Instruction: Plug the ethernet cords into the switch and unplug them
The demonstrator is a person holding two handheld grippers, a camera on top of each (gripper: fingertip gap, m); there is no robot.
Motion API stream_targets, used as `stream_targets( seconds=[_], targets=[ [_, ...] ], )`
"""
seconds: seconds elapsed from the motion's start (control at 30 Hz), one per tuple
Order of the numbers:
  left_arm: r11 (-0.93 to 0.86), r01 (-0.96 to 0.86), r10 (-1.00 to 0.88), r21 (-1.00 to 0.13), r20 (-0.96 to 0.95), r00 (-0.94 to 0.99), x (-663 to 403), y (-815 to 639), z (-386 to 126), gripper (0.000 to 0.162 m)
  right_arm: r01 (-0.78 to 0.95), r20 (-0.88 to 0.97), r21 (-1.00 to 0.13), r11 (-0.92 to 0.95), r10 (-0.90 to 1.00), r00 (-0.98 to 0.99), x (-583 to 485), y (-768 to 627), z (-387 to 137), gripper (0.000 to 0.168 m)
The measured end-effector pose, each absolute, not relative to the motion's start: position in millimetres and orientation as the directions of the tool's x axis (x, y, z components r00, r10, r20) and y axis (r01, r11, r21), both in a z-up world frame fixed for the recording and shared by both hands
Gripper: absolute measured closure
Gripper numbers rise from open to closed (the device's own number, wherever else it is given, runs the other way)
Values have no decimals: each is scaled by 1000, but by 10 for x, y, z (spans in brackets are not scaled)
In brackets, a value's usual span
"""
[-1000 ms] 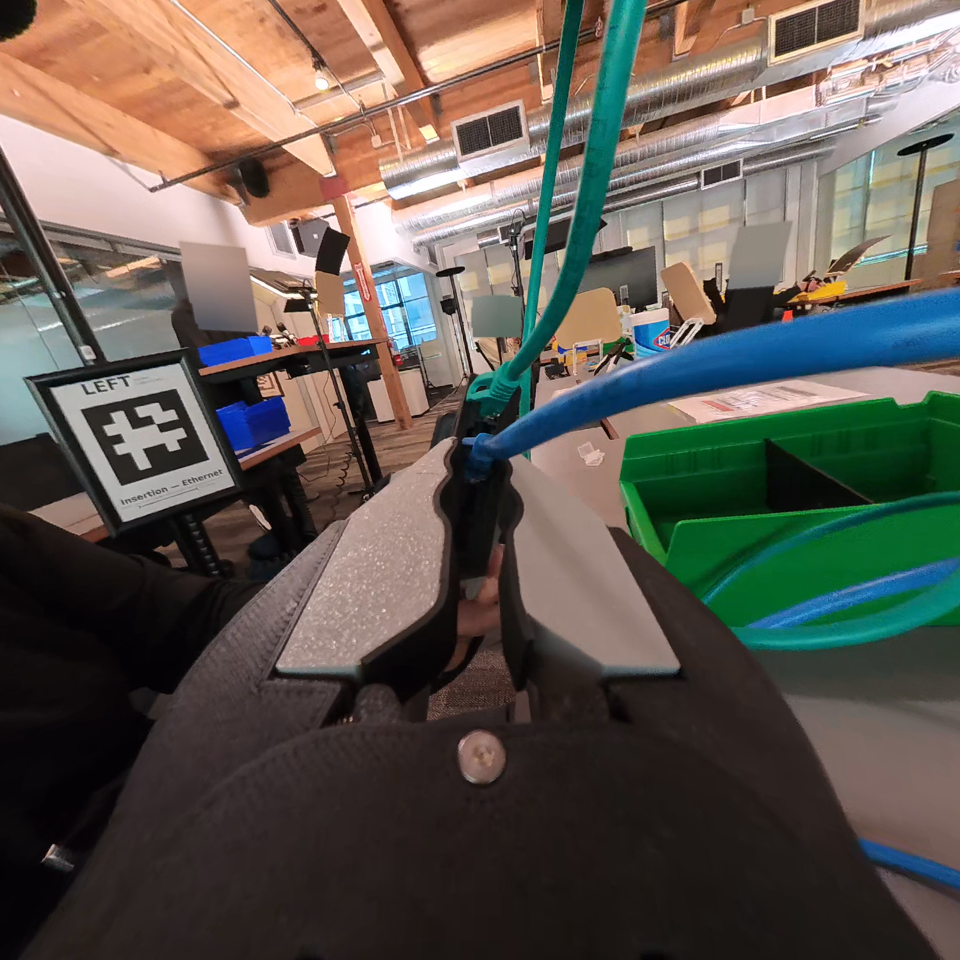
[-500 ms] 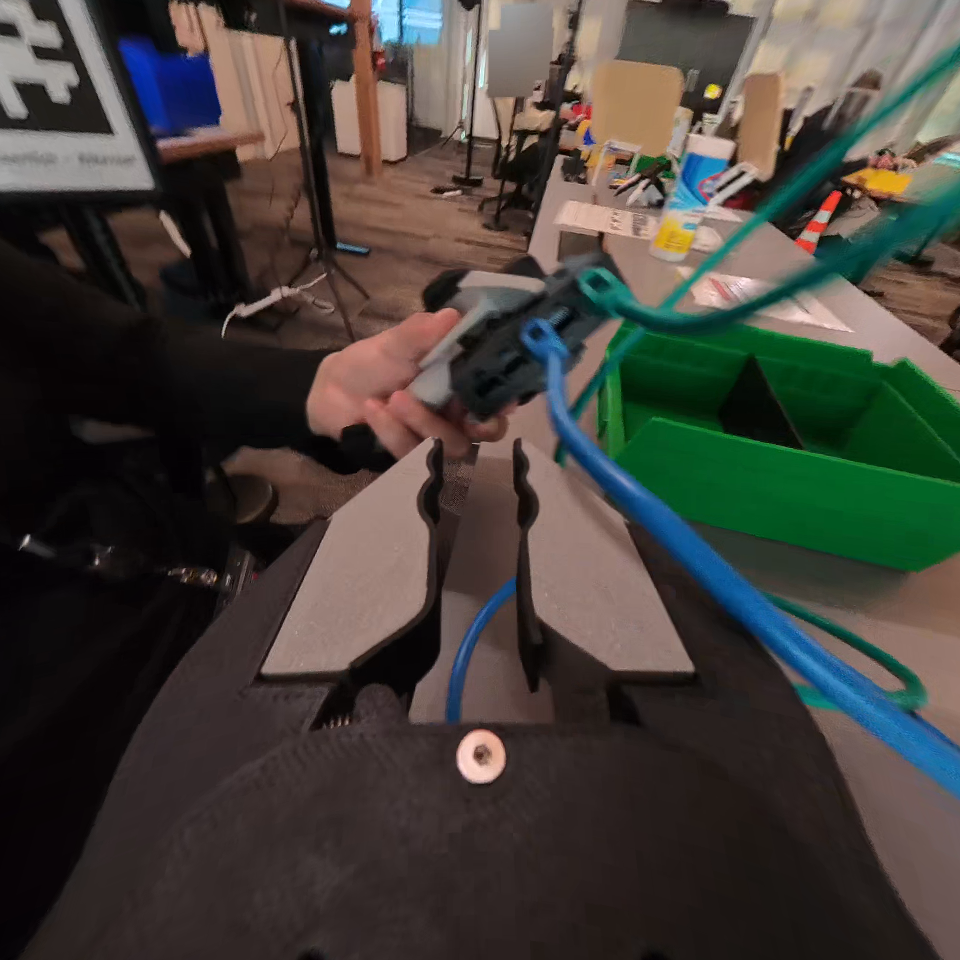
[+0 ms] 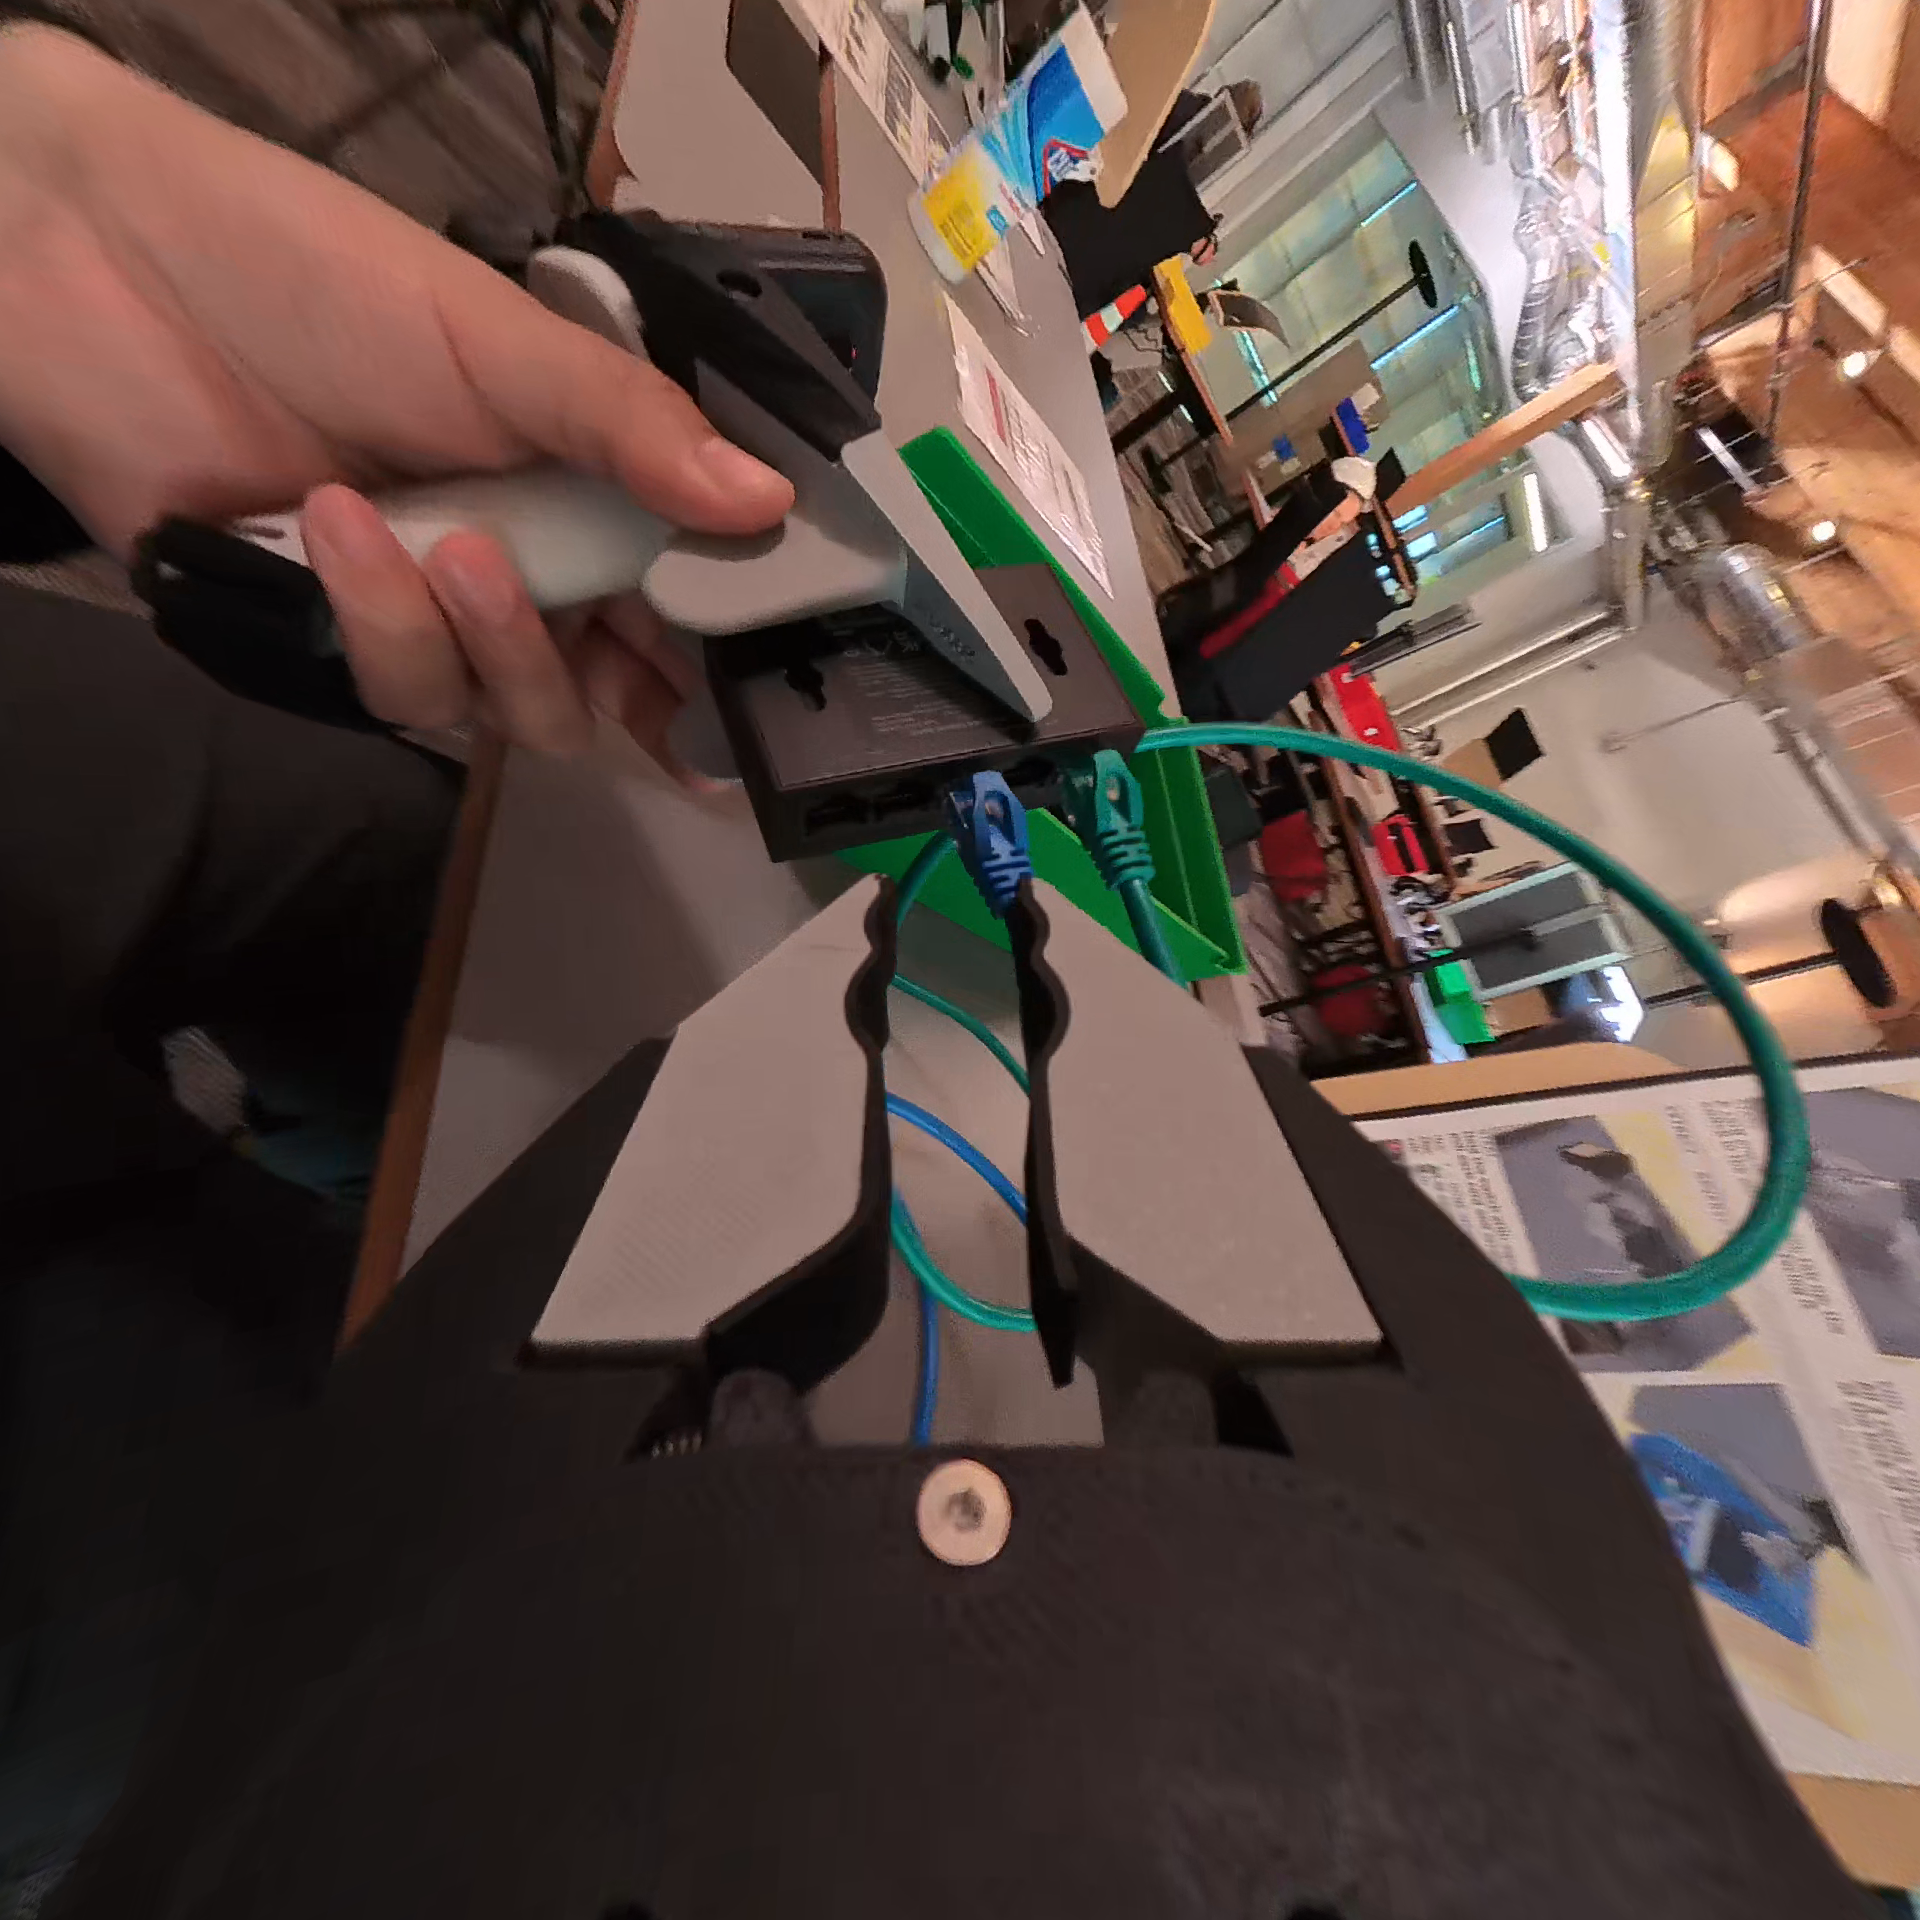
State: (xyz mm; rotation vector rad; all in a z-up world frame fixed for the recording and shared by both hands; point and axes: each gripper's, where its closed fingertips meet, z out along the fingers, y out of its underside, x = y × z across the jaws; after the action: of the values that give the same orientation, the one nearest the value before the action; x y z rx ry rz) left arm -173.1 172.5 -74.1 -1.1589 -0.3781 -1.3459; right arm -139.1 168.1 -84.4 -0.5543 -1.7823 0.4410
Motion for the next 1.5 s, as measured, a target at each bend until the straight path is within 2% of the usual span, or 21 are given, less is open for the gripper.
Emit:
stream_targets(
  seconds=[0.03, 0.1, 0.2, 0.27, 0.33, 0.4, 0.5, 0.63, 0.7, 0.77, 0.87, 0.97, 1.03, 1.17, 1.27, 1.4, 1.5],
  targets=[
    [-194, 883, -545, -427, 796, 265, -1730, 1735, -760, 136, 153, 806, -533, 832, 554, -209, -1400, 1715, -842, 151],
    [-203, 875, -532, -440, 800, 279, -1714, 1750, -795, 135, 163, 834, -496, 853, 521, -184, -1412, 1761, -838, 144],
    [-220, 867, -522, -447, 805, 282, -1677, 1767, -826, 135, 189, 815, -482, 855, 517, -260, -1435, 1767, -994, 143],
    [-251, 849, -519, -466, 805, 288, -1602, 1782, -852, 135, 205, 787, -501, 841, 541, -295, -1477, 1787, -1085, 142],
    [-275, 825, -516, -494, 800, 307, -1518, 1799, -878, 135, 194, 778, -522, 831, 557, -291, -1515, 1810, -1098, 158],
    [-271, 807, -520, -525, 785, 336, -1514, 1801, -878, 136, 180, 742, -567, 804, 593, -313, -1512, 1804, -1119, 159],
    [-258, 717, -536, -648, 713, 452, -1503, 1791, -873, 129, 214, 657, -643, 735, 673, -339, -1505, 1855, -1143, 159],
    [-157, 427, -539, -891, 439, 718, -1553, 1665, -796, 118, 223, 541, -756, 616, 779, -318, -1442, 1969, -1025, 160],
    [-115, 225, -517, -968, 252, 818, -1582, 1566, -754, 108, 233, 454, -809, 539, 826, -333, -1394, 2009, -996, 160],
    [-69, -5, -458, -998, 27, 888, -1606, 1496, -760, 102, 254, 362, -847, 466, 857, -366, -1358, 2021, -1014, 160],
    [-35, -345, -342, -938, -313, 886, -1619, 1475, -856, 105, 284, 252, -879, 383, 879, -404, -1343, 2003, -1055, 159],
    [3, -633, -194, -774, -621, 759, -1625, 1492, -890, 113, 335, 143, -887, 318, 879, -454, -1316, 1928, -1137, 159],
    [7, -747, -143, -665, -739, 658, -1595, 1503, -924, 116, 361, 92, -885, 294, 871, -483, -1292, 1879, -1189, 159],
    [-26, -827, -134, -561, -818, 559, -1512, 1578, -1061, 119, 443, -30, -869, 218, 873, -487, -1289, 1833, -1291, 159],
    [-46, -882, -80, -470, -878, 472, -1510, 1638, -1074, 116, 481, -3, -834, 270, 870, -493, -1301, 1810, -1414, 159],
    [11, -901, -95, -434, -897, 432, -1401, 1652, -1167, 122, 419, -13, -846, 331, 772, -635, -1190, 1518, -1387, 161],
    [54, -913, -99, -403, -912, 397, -1322, 1610, -1150, 123, 415, -12, -840, 350, 752, -659, -1142, 1457, -1391, 159]
  ],
)
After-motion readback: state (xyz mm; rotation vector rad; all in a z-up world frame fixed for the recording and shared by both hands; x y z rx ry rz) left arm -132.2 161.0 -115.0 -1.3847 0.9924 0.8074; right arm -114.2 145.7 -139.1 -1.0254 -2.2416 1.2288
